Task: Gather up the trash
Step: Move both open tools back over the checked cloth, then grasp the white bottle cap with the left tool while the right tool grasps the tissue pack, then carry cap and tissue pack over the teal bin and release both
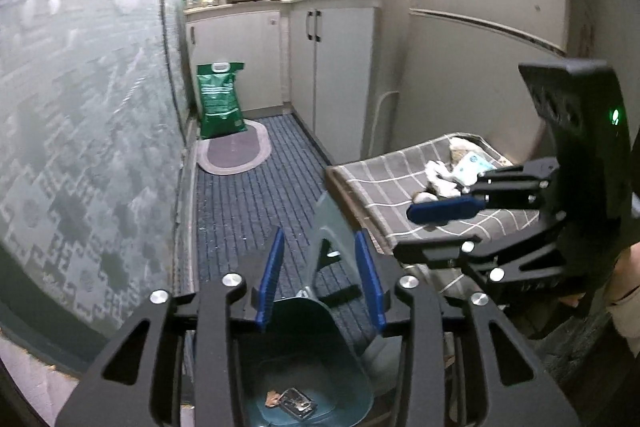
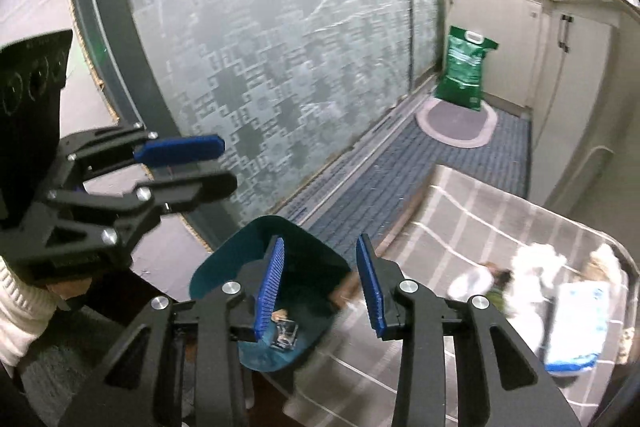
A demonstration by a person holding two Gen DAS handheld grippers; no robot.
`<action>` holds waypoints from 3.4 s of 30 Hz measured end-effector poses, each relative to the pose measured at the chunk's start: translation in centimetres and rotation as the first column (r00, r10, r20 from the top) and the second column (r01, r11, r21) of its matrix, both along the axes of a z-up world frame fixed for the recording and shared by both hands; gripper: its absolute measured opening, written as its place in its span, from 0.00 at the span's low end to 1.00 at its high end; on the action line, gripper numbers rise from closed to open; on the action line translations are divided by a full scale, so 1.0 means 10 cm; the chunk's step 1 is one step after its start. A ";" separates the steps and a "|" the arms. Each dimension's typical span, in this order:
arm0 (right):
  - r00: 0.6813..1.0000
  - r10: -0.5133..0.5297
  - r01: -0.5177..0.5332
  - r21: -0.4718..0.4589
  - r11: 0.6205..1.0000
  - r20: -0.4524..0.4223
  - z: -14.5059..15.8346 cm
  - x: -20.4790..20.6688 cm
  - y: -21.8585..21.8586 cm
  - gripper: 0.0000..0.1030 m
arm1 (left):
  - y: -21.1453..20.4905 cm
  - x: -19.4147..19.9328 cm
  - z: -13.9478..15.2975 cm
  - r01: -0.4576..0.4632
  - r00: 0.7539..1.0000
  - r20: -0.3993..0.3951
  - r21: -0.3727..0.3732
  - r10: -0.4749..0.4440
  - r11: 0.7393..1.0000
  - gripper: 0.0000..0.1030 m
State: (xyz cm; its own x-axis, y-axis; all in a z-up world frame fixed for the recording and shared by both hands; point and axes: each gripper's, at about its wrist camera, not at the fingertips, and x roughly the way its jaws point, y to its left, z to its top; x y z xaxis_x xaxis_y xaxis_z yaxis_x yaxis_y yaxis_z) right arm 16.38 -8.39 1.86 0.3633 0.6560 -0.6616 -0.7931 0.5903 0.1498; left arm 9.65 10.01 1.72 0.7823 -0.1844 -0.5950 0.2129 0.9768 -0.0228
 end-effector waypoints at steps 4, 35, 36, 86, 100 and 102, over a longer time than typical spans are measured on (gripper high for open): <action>0.999 -0.051 0.051 0.002 0.999 0.018 0.01 0.08 -0.28 0.37 | -0.25 0.10 -0.08 0.040 0.999 -0.015 0.015 -0.040 0.999 0.42; 0.964 -0.266 0.266 -0.019 0.964 0.010 -0.16 0.42 -1.48 0.48 | -1.18 0.72 -0.62 0.163 0.979 -0.142 0.120 -0.145 0.979 0.35; 0.963 -0.268 0.268 -0.021 0.963 0.010 -0.17 0.42 -1.49 0.48 | -1.20 0.73 -0.63 0.160 0.979 -0.143 0.126 -0.142 0.979 0.34; 0.945 -0.327 0.327 -0.185 0.927 0.035 -0.60 0.66 -1.36 0.55 | -1.08 0.66 -0.44 0.170 0.981 -0.104 0.049 -0.164 0.984 0.06; 0.924 -0.380 0.381 -0.144 0.913 0.040 -0.38 0.68 -1.35 0.43 | -0.87 0.50 -0.36 0.140 0.988 -0.077 0.040 -0.136 0.989 0.06; 0.928 -0.371 0.373 -0.114 0.921 0.037 -0.28 0.63 -1.36 0.44 | -0.81 0.48 -0.35 0.132 0.989 -0.076 0.039 -0.129 0.991 0.06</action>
State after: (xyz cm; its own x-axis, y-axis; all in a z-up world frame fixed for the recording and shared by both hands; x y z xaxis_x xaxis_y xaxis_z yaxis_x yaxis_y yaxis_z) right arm 22.72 -21.95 -0.99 0.5764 0.3897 -0.7182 -0.5142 0.8561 0.0518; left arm 14.45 1.95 -1.78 0.7072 -0.2544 -0.6597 0.3377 0.9413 -0.0010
